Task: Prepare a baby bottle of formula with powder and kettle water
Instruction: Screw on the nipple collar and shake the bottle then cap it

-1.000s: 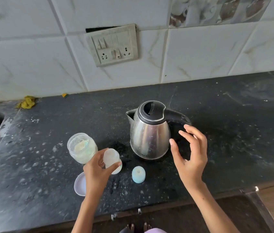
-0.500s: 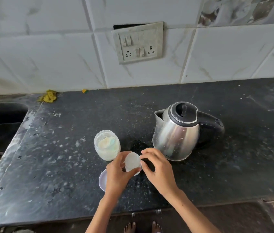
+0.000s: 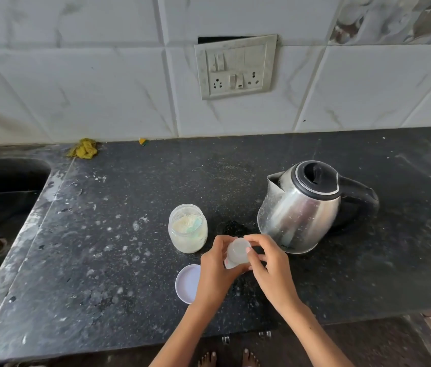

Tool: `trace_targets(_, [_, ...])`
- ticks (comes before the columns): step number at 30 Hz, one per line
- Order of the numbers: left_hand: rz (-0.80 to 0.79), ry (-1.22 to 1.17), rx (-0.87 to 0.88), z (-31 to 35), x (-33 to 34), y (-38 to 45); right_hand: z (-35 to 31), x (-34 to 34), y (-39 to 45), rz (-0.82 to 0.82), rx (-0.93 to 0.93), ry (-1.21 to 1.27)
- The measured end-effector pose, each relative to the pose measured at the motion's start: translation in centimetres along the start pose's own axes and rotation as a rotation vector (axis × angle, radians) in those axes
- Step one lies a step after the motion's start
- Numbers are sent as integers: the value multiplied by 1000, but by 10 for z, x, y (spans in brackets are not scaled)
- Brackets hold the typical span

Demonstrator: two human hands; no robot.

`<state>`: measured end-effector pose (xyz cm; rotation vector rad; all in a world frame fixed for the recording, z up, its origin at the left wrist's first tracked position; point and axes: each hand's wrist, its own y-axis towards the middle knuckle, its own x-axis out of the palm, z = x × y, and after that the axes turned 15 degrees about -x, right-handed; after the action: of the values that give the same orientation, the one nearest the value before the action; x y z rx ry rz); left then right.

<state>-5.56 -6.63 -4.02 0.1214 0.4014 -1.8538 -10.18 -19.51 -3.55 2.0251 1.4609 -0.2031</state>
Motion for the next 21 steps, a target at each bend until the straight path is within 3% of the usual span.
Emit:
trace_targets(5, [15,39,25,-7,-3,3,-2,-8,-7,40,-33,-108])
trace_targets(11, [42,35,68,-4,-1,1,5,-32,-37,45,-18,-482])
trace_targets(16, [12,27,59,-2,3,1,15,-31,-51,-152,196,-535])
trace_targets(21, [1,43,75,-3,0,3,18,-28,-41,-231,233,-493])
